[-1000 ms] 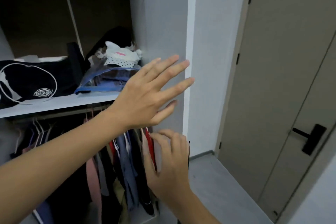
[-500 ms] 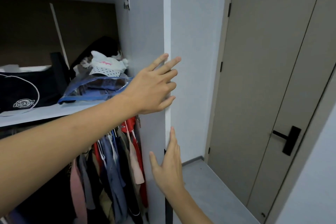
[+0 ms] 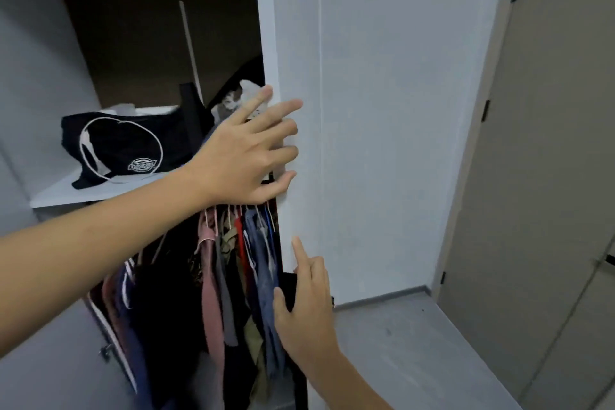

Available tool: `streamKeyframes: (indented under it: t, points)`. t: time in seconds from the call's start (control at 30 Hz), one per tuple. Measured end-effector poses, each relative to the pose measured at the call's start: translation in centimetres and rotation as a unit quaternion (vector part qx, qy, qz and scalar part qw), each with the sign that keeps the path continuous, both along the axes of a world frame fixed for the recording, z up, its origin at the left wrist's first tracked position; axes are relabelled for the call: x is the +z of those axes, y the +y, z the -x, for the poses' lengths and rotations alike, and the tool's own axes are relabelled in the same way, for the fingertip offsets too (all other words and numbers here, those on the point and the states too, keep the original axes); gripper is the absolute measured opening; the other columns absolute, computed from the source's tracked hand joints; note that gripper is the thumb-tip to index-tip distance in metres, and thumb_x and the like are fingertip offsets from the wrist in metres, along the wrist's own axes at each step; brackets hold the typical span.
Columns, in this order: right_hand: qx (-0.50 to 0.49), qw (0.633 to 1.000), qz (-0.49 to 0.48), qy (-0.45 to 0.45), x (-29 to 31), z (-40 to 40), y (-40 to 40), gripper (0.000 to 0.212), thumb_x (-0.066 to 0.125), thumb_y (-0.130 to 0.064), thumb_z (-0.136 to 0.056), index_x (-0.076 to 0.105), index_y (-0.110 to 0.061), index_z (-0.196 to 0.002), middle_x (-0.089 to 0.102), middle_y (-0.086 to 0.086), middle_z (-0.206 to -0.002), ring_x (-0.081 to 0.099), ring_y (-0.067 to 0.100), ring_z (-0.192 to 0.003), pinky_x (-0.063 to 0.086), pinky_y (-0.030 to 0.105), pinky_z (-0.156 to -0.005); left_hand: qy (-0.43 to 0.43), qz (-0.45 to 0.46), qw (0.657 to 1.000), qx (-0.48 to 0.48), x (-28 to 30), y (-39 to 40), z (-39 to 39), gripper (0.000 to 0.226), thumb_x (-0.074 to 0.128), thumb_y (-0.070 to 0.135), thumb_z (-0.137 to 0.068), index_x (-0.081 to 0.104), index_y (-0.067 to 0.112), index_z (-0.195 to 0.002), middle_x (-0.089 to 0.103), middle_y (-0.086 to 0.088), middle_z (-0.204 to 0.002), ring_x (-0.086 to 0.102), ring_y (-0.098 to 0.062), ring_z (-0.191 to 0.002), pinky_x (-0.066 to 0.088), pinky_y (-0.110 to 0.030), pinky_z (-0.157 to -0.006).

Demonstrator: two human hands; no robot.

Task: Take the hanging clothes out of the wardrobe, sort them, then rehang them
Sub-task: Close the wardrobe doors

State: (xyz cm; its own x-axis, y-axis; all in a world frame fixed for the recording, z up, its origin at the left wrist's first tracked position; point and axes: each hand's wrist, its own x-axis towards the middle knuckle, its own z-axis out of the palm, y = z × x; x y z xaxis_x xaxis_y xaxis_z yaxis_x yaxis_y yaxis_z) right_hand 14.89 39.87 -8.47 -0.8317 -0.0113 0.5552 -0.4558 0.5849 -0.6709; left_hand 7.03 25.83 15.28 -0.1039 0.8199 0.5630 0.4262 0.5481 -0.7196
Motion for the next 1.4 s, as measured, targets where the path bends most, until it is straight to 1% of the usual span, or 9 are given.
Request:
streamKeyframes:
  t: [0.1,0.17,0.33,0.47,0.6,0.7,0.9,1.23,1.4]
  points:
    - [0.052,0.998,-0.012,-0.017,0.4,1.5,-4.3,0.097,0.060,-0.016,-0.098,-0.005,-0.044,-0.164,0.033,-0.012,-0.116,0.039,0.008,-0.103,0.043,0.023,-0.092,-0.005,-0.014,0.998,0.053,-0.5,-5.1,0.9,0.041,0.055,0.045,-0.097,0.077,0.014,-0.111,0.064,-0.014,-0.135,0.036,-0.037,-0.152,0.020,-0.062,-0.125]
    - [0.085,0.996,-0.018,-0.036,0.5,3.1,-7.5,0.099,0.059,-0.015,-0.098,-0.008,-0.042,-0.164,0.035,-0.010,-0.114,0.041,0.010,-0.100,0.045,0.026,-0.090,-0.015,-0.020,0.995,0.095,-0.8,-8.6,1.9,0.049,0.056,0.050,-0.097,0.072,0.018,-0.130,0.050,-0.013,-0.157,0.025,-0.037,-0.157,0.018,-0.062,-0.126]
    - [0.157,0.981,-0.066,-0.093,1.0,8.9,-15.2,0.114,0.061,-0.011,-0.093,-0.027,-0.044,-0.158,0.037,-0.004,-0.117,0.045,0.015,-0.096,0.043,0.028,-0.081,-0.038,-0.016,0.975,0.220,-1.6,-17.0,6.1,0.076,0.051,0.066,-0.097,0.037,0.028,-0.162,0.014,-0.008,-0.174,0.000,-0.033,-0.162,0.011,-0.058,-0.128]
    - [0.140,0.978,-0.109,-0.107,1.6,13.7,-20.2,0.119,0.063,-0.010,-0.091,-0.033,-0.033,-0.158,0.039,0.002,-0.126,0.051,0.019,-0.093,0.040,0.028,-0.071,-0.043,-0.015,0.970,0.241,-2.1,-21.2,11.1,0.086,0.052,0.071,-0.094,0.025,0.031,-0.165,0.004,-0.006,-0.175,-0.005,-0.034,-0.161,0.007,-0.058,-0.129]
    - [0.122,0.977,-0.135,-0.114,1.5,17.4,-22.8,0.122,0.062,-0.006,-0.087,-0.035,-0.030,-0.157,0.037,-0.001,-0.117,0.046,0.012,-0.072,0.032,0.019,-0.053,-0.040,-0.017,0.973,0.229,-2.4,-23.8,15.5,0.088,0.048,0.073,-0.096,0.015,0.032,-0.167,-0.002,-0.005,-0.176,-0.009,-0.034,-0.161,0.007,-0.058,-0.129]
    - [0.111,0.977,-0.144,-0.110,1.1,19.8,-24.2,0.118,0.060,-0.010,-0.089,-0.035,-0.029,-0.157,0.036,-0.003,-0.112,0.046,0.013,-0.065,0.032,0.021,-0.050,-0.043,-0.019,0.976,0.213,-2.6,-25.0,18.2,0.089,0.048,0.074,-0.097,0.012,0.033,-0.167,-0.003,-0.004,-0.176,-0.009,-0.034,-0.161,0.008,-0.059,-0.129]
    - [0.083,0.980,-0.156,-0.095,0.6,23.3,-25.7,0.118,0.060,-0.013,-0.089,-0.035,-0.027,-0.157,0.039,-0.001,-0.118,0.046,0.013,-0.062,0.031,0.022,-0.048,-0.057,-0.041,0.984,0.162,-3.1,-26.4,22.1,0.089,0.056,0.070,-0.096,0.019,0.031,-0.167,0.004,-0.005,-0.176,-0.003,-0.035,-0.161,0.012,-0.060,-0.128]
    - [0.069,0.981,-0.153,-0.100,0.6,25.6,-26.7,0.123,0.063,-0.010,-0.087,-0.036,-0.032,-0.156,0.041,-0.001,-0.111,0.049,0.018,-0.064,0.038,0.027,-0.051,-0.080,-0.040,0.974,0.206,-3.4,-26.5,23.7,0.090,0.053,0.068,-0.097,0.012,0.031,-0.167,-0.006,-0.004,-0.176,-0.011,-0.034,-0.161,0.008,-0.056,-0.130]
    - [0.086,0.975,-0.182,-0.091,0.4,24.4,-25.2,0.109,0.058,-0.013,-0.088,-0.018,-0.029,-0.164,0.041,-0.001,-0.112,0.045,0.020,-0.089,0.042,0.029,-0.064,-0.109,-0.060,0.956,0.265,-3.2,-25.3,20.5,0.079,0.044,0.065,-0.101,0.019,0.029,-0.166,0.001,-0.005,-0.176,-0.004,-0.032,-0.161,0.010,-0.053,-0.130]
